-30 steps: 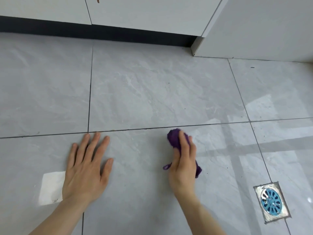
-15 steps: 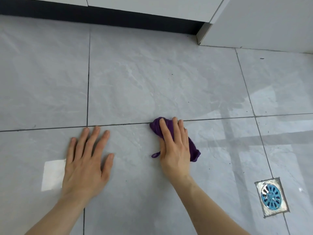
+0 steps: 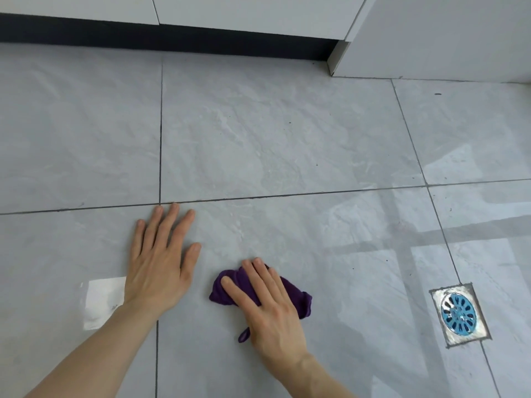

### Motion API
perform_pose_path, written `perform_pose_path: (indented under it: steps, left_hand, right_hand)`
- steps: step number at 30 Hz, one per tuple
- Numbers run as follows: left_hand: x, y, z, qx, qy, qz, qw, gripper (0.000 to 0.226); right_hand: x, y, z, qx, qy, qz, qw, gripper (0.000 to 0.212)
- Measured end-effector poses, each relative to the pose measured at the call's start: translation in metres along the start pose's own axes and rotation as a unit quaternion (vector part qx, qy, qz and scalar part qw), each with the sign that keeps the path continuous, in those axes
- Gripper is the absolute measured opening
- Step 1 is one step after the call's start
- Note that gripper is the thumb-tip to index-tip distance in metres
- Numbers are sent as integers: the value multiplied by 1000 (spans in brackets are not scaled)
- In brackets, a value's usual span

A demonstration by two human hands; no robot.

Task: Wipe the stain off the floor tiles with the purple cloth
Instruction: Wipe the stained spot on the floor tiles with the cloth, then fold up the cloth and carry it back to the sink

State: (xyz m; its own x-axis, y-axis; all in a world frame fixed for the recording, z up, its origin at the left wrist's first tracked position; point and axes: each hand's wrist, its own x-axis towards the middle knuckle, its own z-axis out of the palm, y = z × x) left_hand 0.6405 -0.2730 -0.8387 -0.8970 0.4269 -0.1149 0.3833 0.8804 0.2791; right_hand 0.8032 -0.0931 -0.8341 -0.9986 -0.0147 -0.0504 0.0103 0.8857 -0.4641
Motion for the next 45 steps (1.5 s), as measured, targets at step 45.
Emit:
perform_pose_path:
  steps: [45]
  left_hand:
    - [-115,153,-241,12,-363,161,918,41]
  right_hand:
    - [-64,-102,-252,18,-250,86,964,46]
